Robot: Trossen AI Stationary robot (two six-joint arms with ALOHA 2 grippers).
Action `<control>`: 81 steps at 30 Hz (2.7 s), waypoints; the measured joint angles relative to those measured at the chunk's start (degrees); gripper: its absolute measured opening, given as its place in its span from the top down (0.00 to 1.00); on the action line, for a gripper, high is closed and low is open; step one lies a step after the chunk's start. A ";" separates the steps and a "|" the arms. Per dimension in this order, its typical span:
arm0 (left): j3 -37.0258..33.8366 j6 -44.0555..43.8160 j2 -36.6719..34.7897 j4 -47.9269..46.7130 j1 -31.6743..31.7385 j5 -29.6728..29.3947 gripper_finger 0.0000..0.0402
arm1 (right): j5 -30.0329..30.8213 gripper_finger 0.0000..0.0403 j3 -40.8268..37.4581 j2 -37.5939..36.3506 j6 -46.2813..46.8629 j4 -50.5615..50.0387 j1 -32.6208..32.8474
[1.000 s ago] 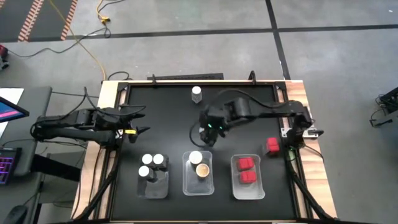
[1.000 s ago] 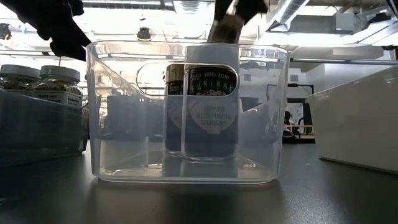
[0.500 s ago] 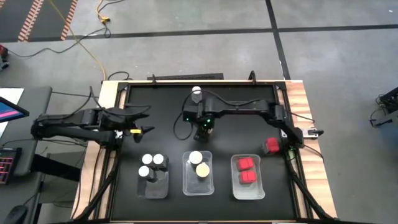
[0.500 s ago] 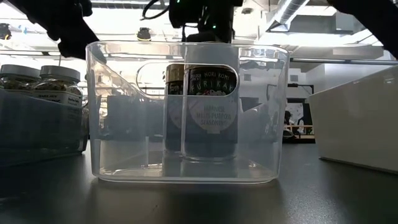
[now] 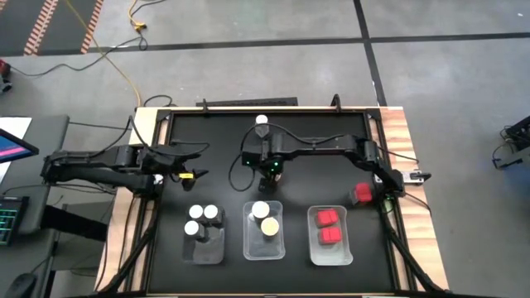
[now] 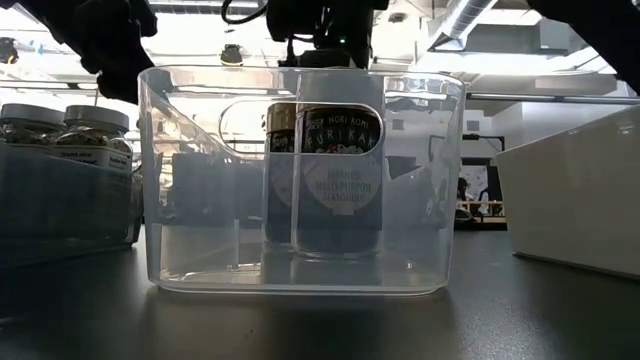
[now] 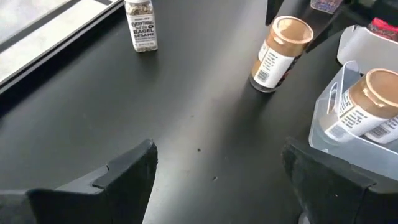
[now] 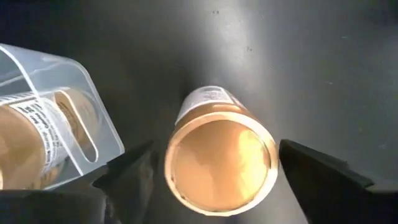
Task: Sort spices by type
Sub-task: Move the golden seasoning bottle to the middle of the table, then put the golden seasoning bottle into the transparent bin
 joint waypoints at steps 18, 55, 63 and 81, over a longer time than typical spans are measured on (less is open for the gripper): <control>6.32 5.34 13.89 8.60 -0.01 0.32 0.18 | 10.37 0.03 -3.26 -19.74 5.79 -5.52 1.84; 54.21 11.34 73.52 -2.03 2.24 12.59 0.18 | 27.97 0.06 -52.46 -59.32 32.77 5.41 21.62; 52.63 11.38 73.61 -1.85 3.37 13.11 0.18 | 27.93 0.06 -52.46 -59.30 31.68 5.48 21.62; 52.61 4.61 77.18 0.56 4.88 15.57 0.18 | 27.82 0.06 -52.46 -59.25 31.55 5.87 21.59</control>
